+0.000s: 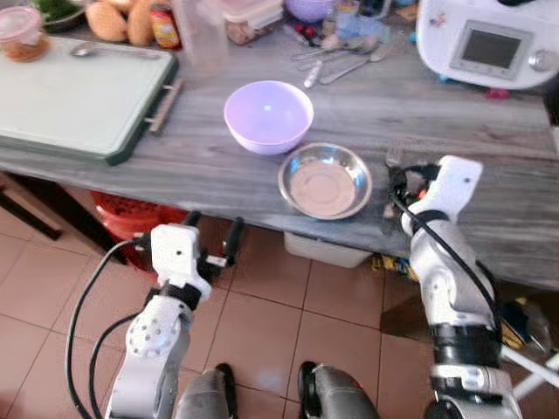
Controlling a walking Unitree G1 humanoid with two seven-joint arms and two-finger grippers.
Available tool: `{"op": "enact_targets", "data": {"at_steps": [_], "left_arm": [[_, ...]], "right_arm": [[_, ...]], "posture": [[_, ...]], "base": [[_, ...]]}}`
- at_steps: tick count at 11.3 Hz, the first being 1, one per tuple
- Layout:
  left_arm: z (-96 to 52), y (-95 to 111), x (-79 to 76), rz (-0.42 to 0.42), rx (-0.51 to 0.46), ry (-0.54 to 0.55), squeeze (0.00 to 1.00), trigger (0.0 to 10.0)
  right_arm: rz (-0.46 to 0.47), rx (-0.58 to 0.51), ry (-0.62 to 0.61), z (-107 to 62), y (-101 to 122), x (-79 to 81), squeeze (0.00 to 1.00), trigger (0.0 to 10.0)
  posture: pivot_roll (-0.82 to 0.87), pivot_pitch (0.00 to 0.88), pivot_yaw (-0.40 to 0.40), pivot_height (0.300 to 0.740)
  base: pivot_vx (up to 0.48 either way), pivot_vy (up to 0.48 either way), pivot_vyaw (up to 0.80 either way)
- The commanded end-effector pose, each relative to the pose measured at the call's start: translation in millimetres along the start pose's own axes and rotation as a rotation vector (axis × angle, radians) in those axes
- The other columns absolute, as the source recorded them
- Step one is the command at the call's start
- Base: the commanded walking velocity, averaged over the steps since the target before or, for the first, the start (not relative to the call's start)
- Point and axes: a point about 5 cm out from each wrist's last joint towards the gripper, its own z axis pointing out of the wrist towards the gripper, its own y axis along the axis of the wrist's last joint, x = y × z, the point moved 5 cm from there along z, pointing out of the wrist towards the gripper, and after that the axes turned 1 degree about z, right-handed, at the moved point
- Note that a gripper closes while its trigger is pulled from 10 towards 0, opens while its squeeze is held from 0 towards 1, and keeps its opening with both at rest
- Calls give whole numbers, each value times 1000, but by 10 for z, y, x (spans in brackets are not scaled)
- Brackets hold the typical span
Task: Setting the table
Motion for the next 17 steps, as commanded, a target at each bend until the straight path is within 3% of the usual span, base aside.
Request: {"op": "enact_targets", "data": {"at_steps": [1, 4, 7, 8, 9, 17], "left_arm": [[-25, -57, 6, 2, 26, 10, 0, 10000], [-13, -83, 48, 12, 52, 72, 0, 10000], [-2, -112, 54, 23, 62, 86, 0, 10000], [13, -103, 56, 25, 60, 89, 0, 10000], [24, -101, 57, 25, 58, 90, 0, 10000], [87, -81, 68, 28, 43, 96, 0, 10000]], "right_arm": [[-10, -23, -8, -38, 51, -35, 1000, 10000], [-127, -201, 85, -159, 366, 107, 1000, 10000], [-169, -213, 145, -297, 284, 224, 957, 10000], [-172, -207, 162, -351, 249, 255, 63, 10000], [-180, -207, 176, -379, 233, 276, 0, 10000], [-196, -203, 193, -382, 197, 291, 0, 10000]], "posture": [[-33, 215, -11, 740], [-39, 218, -13, 740], [-38, 204, -16, 740], [-41, 202, -15, 740], [-43, 197, -16, 740], [-46, 184, -22, 740]], "base": [[0, 0, 0], [0, 0, 0], [0, 0, 0], [0, 0, 0], [0, 0, 0], [-300, 0, 0]]}}
